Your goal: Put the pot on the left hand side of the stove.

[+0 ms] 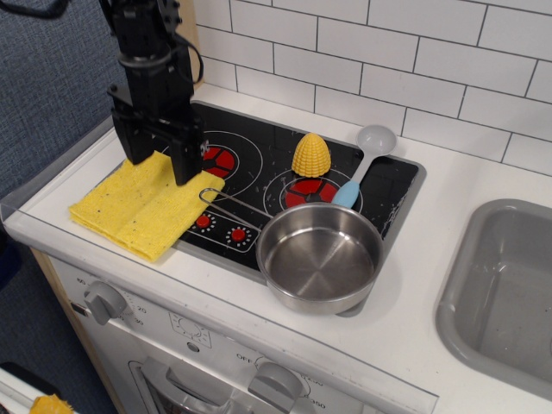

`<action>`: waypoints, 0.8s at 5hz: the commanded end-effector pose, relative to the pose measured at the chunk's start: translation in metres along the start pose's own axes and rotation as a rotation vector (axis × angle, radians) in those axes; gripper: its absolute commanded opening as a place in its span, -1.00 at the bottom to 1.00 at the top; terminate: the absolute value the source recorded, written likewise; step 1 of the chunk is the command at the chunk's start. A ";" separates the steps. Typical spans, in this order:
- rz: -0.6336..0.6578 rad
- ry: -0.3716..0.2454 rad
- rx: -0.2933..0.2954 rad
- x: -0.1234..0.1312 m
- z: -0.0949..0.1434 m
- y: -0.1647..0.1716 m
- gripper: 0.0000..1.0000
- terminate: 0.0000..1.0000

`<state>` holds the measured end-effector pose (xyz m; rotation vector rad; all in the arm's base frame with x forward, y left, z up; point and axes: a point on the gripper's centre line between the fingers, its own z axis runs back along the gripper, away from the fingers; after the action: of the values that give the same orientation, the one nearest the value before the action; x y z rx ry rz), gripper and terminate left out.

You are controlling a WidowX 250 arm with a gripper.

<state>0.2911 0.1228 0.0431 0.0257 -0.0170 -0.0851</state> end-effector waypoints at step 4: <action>-0.622 -0.218 -0.061 -0.012 0.039 -0.194 1.00 -1.00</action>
<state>0.2675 -0.0772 0.0669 -0.0432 -0.1926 -0.7109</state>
